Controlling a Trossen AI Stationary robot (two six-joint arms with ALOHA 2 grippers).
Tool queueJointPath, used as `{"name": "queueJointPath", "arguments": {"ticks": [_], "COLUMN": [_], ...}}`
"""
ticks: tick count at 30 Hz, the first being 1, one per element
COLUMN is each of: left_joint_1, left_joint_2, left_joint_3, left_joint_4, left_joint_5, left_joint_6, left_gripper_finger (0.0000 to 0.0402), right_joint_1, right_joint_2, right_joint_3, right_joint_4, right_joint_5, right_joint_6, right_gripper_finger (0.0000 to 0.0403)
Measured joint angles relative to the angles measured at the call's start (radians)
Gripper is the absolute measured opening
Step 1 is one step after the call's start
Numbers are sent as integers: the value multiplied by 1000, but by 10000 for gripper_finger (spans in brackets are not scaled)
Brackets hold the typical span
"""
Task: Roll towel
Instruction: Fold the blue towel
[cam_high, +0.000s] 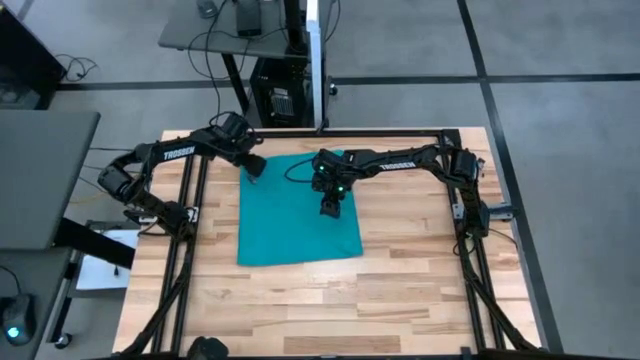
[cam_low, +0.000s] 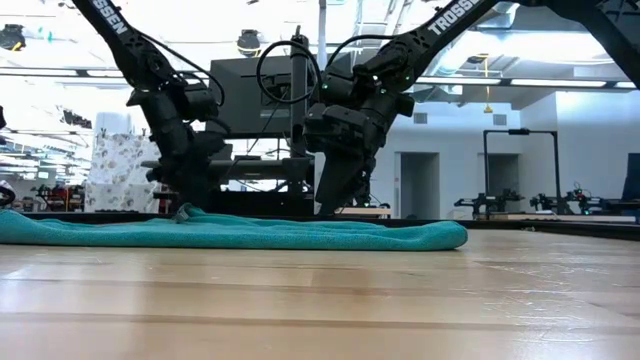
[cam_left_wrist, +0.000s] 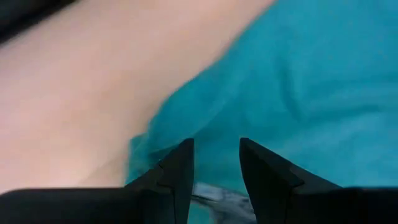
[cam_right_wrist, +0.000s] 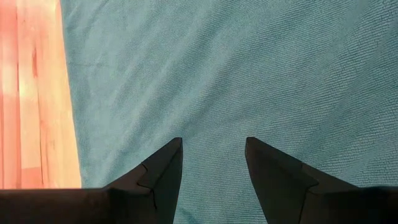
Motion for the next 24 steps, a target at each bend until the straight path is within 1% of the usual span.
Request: {"name": "queueJointPath", "arguments": {"ticks": [3,6,10,13,14,16,19,21,22,24], "left_joint_1": [10,12,12,13,12,12,15,14,14,14], "left_joint_2": [13,64,138,136,127,104,55,44,45,44], "left_joint_3": [0,0,5,11,14,23,56,72,79,104], "left_joint_4": [-34,-53,-25,-28,-32,-48,-46,-47,-55,-70], "left_joint_5": [7,34,41,19,-4,-95,-271,-397,-433,-439], "left_joint_6": [30,39,35,41,49,58,77,89,93,107], "left_gripper_finger": [111,111,111,111,111,111,111,111,111,111], "right_joint_1": [0,0,0,0,0,0,0,0,0,0], "right_joint_2": [0,0,0,0,0,0,0,0,0,0], "right_joint_3": [0,0,0,0,0,0,0,0,0,0], "right_joint_4": [0,3,3,-1,-1,-1,-1,-1,-1,0], "right_joint_5": [0,0,0,0,0,0,0,0,0,0], "right_joint_6": [4,5,8,16,16,16,16,16,16,16], "right_gripper_finger": [168,168,168,168,168,168,168,168,168,168]}}
